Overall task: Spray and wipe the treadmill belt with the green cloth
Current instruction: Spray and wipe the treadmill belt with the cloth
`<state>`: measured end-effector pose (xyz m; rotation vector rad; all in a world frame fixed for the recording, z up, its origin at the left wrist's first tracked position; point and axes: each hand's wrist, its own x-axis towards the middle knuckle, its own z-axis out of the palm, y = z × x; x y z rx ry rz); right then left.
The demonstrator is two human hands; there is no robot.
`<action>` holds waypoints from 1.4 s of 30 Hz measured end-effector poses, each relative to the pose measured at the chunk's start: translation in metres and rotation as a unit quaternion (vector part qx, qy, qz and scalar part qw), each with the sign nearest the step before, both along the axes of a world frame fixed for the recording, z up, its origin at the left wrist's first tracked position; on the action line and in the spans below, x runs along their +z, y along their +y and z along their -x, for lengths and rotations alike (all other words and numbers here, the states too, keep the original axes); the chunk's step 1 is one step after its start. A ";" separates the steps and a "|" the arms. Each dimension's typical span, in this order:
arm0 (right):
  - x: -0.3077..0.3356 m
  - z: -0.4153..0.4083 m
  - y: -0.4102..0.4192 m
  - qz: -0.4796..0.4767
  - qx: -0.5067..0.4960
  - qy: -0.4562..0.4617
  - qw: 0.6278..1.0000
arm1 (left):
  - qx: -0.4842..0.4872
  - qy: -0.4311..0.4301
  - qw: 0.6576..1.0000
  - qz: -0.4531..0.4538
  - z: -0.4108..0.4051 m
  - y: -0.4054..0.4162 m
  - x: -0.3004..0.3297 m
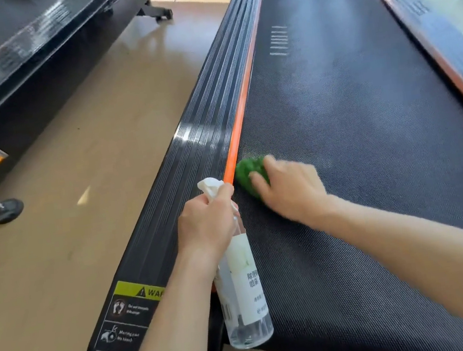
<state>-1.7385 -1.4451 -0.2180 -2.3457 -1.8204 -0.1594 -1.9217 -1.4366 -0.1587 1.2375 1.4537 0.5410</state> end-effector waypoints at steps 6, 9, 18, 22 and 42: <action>0.009 0.011 -0.049 0.035 0.225 -0.013 0.974 | -0.009 0.007 1.000 -0.002 0.001 0.002 0.000; 0.004 -0.035 0.012 0.003 0.174 -0.084 0.981 | 0.002 0.001 1.000 -0.001 0.000 0.002 -0.002; -0.004 -0.049 0.014 0.026 -0.044 0.016 0.999 | -0.011 0.016 1.000 0.012 -0.005 0.003 0.004; 0.003 -0.001 -0.084 0.026 0.153 0.047 0.987 | -0.017 0.028 0.999 0.010 -0.009 0.005 0.006; -0.006 -0.024 -0.066 -0.007 0.182 0.058 0.981 | -0.033 -0.049 0.998 0.015 -0.050 -0.001 0.012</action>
